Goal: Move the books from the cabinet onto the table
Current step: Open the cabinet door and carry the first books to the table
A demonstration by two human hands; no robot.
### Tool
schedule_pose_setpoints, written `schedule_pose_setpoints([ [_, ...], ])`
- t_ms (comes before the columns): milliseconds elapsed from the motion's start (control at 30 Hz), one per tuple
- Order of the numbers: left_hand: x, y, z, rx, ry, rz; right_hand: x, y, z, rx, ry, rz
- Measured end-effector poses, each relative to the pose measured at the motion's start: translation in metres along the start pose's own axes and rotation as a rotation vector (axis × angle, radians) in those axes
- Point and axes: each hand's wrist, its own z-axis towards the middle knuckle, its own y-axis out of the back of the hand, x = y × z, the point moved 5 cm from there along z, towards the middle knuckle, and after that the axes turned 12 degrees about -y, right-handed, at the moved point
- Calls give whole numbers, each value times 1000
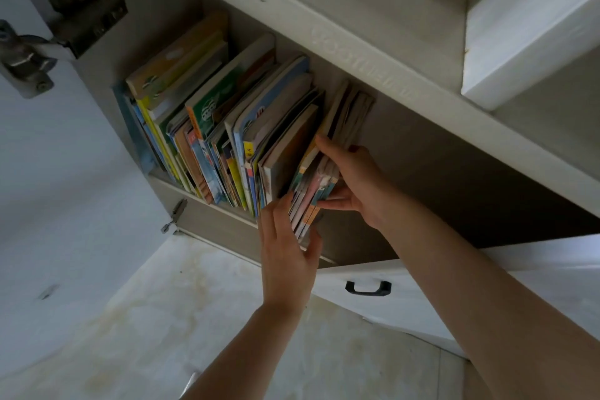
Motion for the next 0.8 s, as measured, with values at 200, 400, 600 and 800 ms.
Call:
schedule_pose_setpoints([
  [200,2,-3,5,17,-54,22,-5,4,0,-33,7,-52],
  [400,4,-8,-5,21,-47,107,-5,7,-1,-30,63,-98],
  [600,2,-19,-8,40,-34,50,-8,12,-4,-38,75,-46],
  [800,14,-43,7,105,37,-14,-13,18,-10,-92,161,-96],
])
